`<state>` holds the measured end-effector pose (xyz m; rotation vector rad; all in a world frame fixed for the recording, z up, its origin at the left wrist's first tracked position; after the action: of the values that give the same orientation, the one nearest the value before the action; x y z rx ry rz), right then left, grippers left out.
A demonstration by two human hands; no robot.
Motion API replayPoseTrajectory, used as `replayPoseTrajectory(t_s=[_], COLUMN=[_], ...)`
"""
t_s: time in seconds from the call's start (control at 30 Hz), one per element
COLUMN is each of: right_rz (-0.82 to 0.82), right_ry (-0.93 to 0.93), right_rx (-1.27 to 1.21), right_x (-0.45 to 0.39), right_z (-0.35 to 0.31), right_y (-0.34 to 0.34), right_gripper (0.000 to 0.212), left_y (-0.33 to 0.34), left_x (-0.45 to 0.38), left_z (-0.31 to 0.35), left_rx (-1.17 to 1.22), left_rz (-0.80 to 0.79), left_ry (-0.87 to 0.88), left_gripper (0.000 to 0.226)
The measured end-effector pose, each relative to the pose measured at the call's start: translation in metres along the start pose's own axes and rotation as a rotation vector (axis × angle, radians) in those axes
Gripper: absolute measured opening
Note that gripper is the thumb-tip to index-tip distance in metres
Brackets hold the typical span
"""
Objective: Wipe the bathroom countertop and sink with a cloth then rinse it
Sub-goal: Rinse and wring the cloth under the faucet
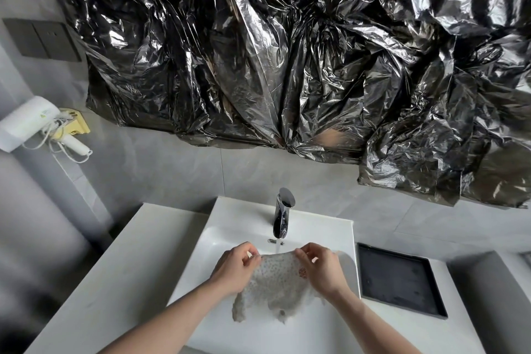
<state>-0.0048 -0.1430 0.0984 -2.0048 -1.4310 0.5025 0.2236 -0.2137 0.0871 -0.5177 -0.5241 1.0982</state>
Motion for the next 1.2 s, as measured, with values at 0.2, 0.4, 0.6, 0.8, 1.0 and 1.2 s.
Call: replayPoseTrajectory(t_s=[0.2,0.4,0.6,0.8,1.0,1.2], right_rz=[0.04,0.038,0.036,-0.247,-0.286,-0.264], right_ry=[0.121,0.18,0.2,0.194,0.176,0.268], right_rx=[-0.169,-0.215,-0.1,0.019,-0.015,-0.137], right_x=[-0.011,-0.022,-0.024,-0.022,-0.03,-0.03], right_z=[0.012,0.033,0.055,0.058,0.028,0.023], right_y=[0.003,0.0,0.0,0.067,0.109,0.103], right_gripper=[0.029,0.029,0.017,0.061,0.025,0.027], left_y=[0.014,0.05,0.058,0.055,0.048,0.023], left_x=[-0.028,-0.046,-0.069,-0.071,-0.068,-0.066], left_z=[0.002,0.007,0.012,0.002,-0.011,-0.049], left_rx=[0.081,0.117,0.143,0.376,0.55,0.53], left_rz=[-0.013,-0.186,-0.152,-0.097,-0.16,-0.108], left_ry=[-0.103,-0.165,-0.161,-0.23,-0.23,-0.296], left_gripper=[0.011,0.03,0.027,0.021,0.026,0.019])
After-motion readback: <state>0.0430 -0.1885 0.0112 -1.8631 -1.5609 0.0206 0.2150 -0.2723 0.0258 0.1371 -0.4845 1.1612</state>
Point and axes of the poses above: each hand's wrist, its own x-axis away from the middle knuckle, its own y-axis out of the palm, z = x × y, the point moved 9 cm from there along -x, towards the middle knuckle, and after that the axes turned 3 degrees about x, right-handed, at the moved point
